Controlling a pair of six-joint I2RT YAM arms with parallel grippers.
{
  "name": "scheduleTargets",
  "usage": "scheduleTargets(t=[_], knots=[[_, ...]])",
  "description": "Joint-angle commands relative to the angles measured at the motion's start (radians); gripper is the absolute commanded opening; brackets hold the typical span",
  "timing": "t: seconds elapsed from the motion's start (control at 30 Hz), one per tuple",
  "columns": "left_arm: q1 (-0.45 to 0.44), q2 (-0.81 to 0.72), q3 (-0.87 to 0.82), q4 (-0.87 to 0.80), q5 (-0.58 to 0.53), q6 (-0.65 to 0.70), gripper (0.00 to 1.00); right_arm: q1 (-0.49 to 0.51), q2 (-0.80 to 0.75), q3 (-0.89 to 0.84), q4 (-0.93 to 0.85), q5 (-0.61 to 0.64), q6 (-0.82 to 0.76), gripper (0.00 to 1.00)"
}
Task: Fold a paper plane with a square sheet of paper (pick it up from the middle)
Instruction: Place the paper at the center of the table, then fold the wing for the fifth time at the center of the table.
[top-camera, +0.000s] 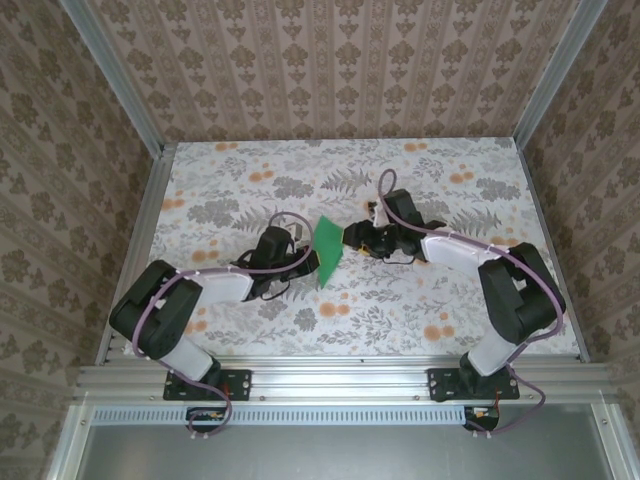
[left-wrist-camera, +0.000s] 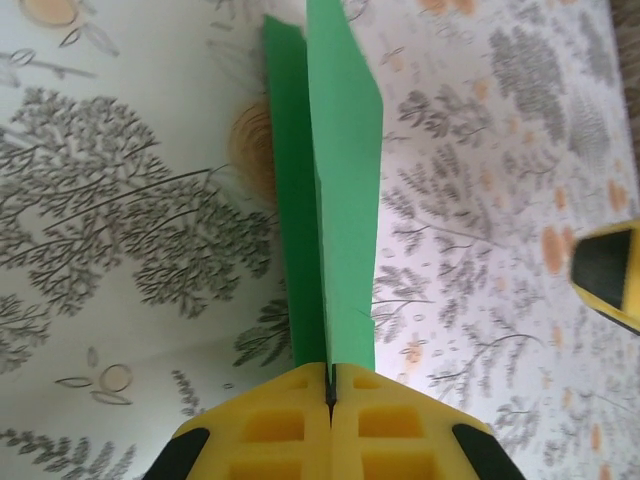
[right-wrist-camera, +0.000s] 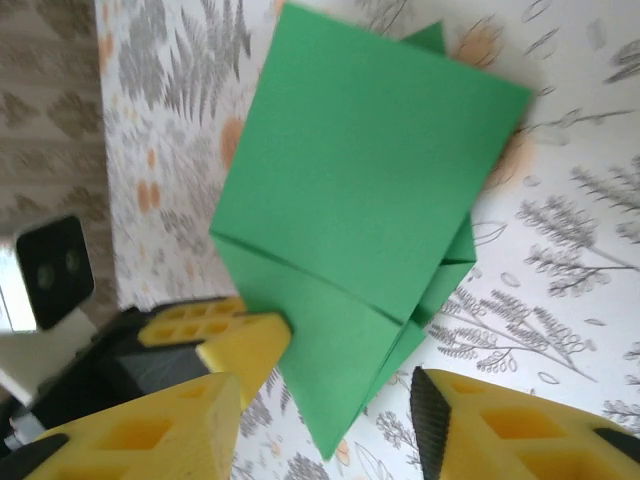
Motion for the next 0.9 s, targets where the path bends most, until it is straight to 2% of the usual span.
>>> scheduleTargets(t=[0.0, 0.1, 0.17, 0.4, 0.6, 0.87], knots=[[-0.008, 0.015, 0.018, -0.022, -0.044, 0.038, 0.00, 0.052, 0.054, 0.059, -0.087, 0.048, -0.062, 0.41], [-0.011, 0.023, 0.023, -0.030, -0.049, 0.045, 0.00, 0.085, 0.102, 0.084, -0.073, 0.028, -0.046, 0.25], [-0.015, 0.023, 0.025, -0.032, -0.057, 0.048, 0.00, 0.096, 0.129, 0.095, -0.068, 0.020, -0.038, 0.20], [-0.034, 0.006, 0.030, -0.079, -0.116, 0.074, 0.00, 0.114, 0.199, 0.146, -0.107, 0.034, -0.042, 0.19], [-0.048, 0.015, 0.046, -0.095, -0.098, 0.092, 0.00, 0.114, 0.260, 0.198, -0.135, 0.040, -0.047, 0.19], [-0.052, 0.012, 0.050, -0.098, -0.115, 0.094, 0.00, 0.114, 0.273, 0.167, -0.160, 0.043, -0.045, 0.17]])
